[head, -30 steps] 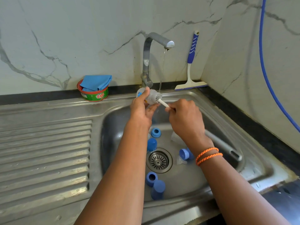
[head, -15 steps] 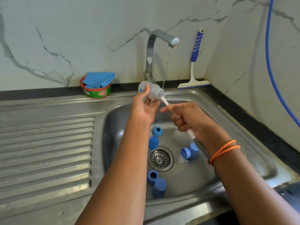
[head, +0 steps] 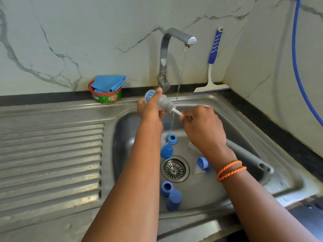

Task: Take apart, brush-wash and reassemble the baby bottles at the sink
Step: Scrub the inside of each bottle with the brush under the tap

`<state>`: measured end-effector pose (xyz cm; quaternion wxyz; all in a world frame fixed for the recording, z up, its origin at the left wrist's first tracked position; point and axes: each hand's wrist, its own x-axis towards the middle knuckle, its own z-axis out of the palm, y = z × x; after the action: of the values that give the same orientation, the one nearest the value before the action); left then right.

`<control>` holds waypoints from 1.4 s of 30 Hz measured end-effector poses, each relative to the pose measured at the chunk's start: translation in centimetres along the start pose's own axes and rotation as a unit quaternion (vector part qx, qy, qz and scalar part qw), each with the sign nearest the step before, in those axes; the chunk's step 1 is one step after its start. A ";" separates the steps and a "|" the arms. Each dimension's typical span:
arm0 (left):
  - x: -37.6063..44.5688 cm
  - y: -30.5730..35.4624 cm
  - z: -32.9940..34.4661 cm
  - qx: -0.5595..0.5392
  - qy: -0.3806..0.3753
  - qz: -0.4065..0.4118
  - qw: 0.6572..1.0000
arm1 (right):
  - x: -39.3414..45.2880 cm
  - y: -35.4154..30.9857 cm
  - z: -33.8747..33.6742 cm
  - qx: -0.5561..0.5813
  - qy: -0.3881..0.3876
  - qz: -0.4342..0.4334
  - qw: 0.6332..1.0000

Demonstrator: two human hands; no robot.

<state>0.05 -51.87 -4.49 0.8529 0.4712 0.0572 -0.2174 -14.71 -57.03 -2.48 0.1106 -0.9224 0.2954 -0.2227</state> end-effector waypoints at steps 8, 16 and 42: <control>-1.8 -0.2 0.5 -0.032 -0.177 -0.094 0.979 | 1.2 0.6 -0.6 0.614 -0.204 0.272 0.712; -1.3 -0.7 0.4 -0.082 -0.094 -0.083 0.989 | 1.3 1.4 -0.6 0.384 -0.158 0.183 0.891; -1.8 -1.1 1.0 0.033 -0.166 -0.077 0.983 | 1.5 1.2 0.2 0.331 -0.089 0.200 0.918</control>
<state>-2.15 -52.59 -4.23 0.8152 0.4509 -0.0561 -0.3591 -14.11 -58.86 -2.48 0.4775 -0.7709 0.3721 -0.1981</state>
